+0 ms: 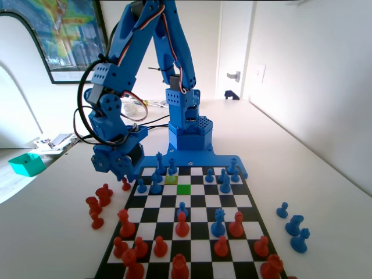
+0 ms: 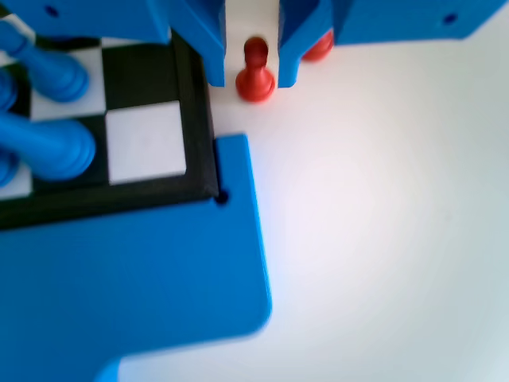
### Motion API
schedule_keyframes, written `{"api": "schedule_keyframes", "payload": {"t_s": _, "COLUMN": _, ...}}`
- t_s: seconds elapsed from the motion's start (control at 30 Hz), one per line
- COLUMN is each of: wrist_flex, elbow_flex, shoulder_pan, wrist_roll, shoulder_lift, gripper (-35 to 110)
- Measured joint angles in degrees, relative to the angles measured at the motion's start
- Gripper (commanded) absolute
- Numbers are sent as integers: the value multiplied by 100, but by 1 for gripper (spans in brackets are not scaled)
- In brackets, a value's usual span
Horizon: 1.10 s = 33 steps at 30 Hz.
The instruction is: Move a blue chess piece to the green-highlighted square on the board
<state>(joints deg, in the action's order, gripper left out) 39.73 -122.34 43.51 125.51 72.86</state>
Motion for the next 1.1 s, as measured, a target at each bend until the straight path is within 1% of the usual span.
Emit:
{"api": "schedule_keyframes", "payload": {"t_s": 0.1, "wrist_flex": 483, "elbow_flex": 220, "shoulder_pan": -9, "wrist_roll": 272, "shoulder_lift": 35, "gripper": 14}}
{"api": "schedule_keyframes", "payload": {"t_s": 0.23, "wrist_flex": 1521, "elbow_flex": 615, "shoulder_pan": 35, "wrist_roll": 686, "shoulder_lift": 325, "gripper": 13}}
{"api": "schedule_keyframes", "payload": {"t_s": 0.37, "wrist_flex": 2443, "elbow_flex": 1002, "shoulder_pan": 44, "wrist_roll": 826, "shoulder_lift": 703, "gripper": 13}}
{"api": "schedule_keyframes", "payload": {"t_s": 0.5, "wrist_flex": 3111, "elbow_flex": 1336, "shoulder_pan": -114, "wrist_roll": 562, "shoulder_lift": 1028, "gripper": 13}}
{"api": "schedule_keyframes", "payload": {"t_s": 0.6, "wrist_flex": 3410, "elbow_flex": 1459, "shoulder_pan": -439, "wrist_roll": 149, "shoulder_lift": 1301, "gripper": 13}}
{"api": "schedule_keyframes", "payload": {"t_s": 0.8, "wrist_flex": 3577, "elbow_flex": 1415, "shoulder_pan": -1195, "wrist_roll": -888, "shoulder_lift": 1872, "gripper": 13}}
{"api": "schedule_keyframes", "payload": {"t_s": 1.1, "wrist_flex": 2725, "elbow_flex": 352, "shoulder_pan": -2382, "wrist_roll": -2364, "shoulder_lift": 2566, "gripper": 13}}
